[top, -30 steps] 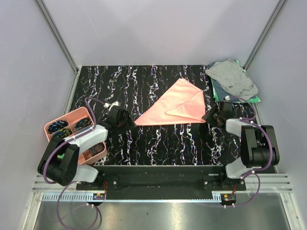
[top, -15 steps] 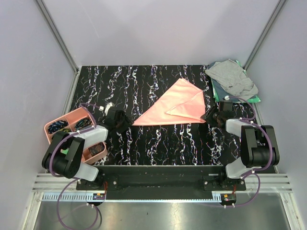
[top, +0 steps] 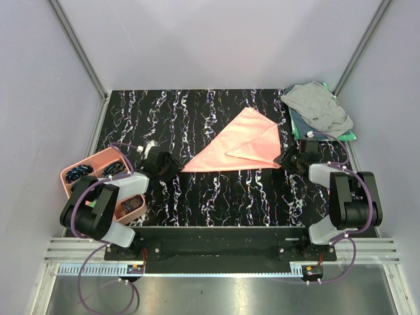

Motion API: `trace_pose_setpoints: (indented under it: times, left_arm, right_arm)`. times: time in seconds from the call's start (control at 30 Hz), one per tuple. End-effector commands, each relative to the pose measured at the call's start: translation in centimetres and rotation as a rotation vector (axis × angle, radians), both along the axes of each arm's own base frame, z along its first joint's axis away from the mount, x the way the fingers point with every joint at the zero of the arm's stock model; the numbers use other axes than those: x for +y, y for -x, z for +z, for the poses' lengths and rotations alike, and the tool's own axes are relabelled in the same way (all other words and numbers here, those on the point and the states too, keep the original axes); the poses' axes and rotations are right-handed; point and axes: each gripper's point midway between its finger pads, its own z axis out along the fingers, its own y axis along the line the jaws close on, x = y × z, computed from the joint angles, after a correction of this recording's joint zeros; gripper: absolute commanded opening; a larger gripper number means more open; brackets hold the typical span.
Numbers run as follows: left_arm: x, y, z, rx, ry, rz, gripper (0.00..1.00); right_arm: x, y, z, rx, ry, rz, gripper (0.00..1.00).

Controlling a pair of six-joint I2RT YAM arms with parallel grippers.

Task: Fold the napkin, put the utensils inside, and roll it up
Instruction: Fold the napkin

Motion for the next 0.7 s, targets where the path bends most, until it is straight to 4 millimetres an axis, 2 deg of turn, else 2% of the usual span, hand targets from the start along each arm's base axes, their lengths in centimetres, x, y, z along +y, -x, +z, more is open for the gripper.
trace_pose_setpoints:
  times: [0.0, 0.23, 0.53, 0.67]
  left_arm:
    - [0.1, 1.1, -1.7, 0.043, -0.003, -0.014, 0.45]
    - [0.2, 1.2, -2.1, 0.049, -0.012, -0.020, 0.36]
    - [-0.2, 0.7, -2.2, 0.031, -0.030, -0.065, 0.15]
    - [-1.1, 0.5, -1.8, 0.013, -0.013, -0.121, 0.10]
  right_arm:
    - [0.3, 0.8, -0.4, 0.021, -0.009, 0.008, 0.49]
    - [0.3, 0.7, 0.1, 0.006, -0.013, 0.009, 0.50]
    - [0.4, 0.7, 0.4, -0.001, -0.015, 0.007, 0.51]
    - [0.3, 0.7, 0.5, -0.004, -0.014, 0.006, 0.51]
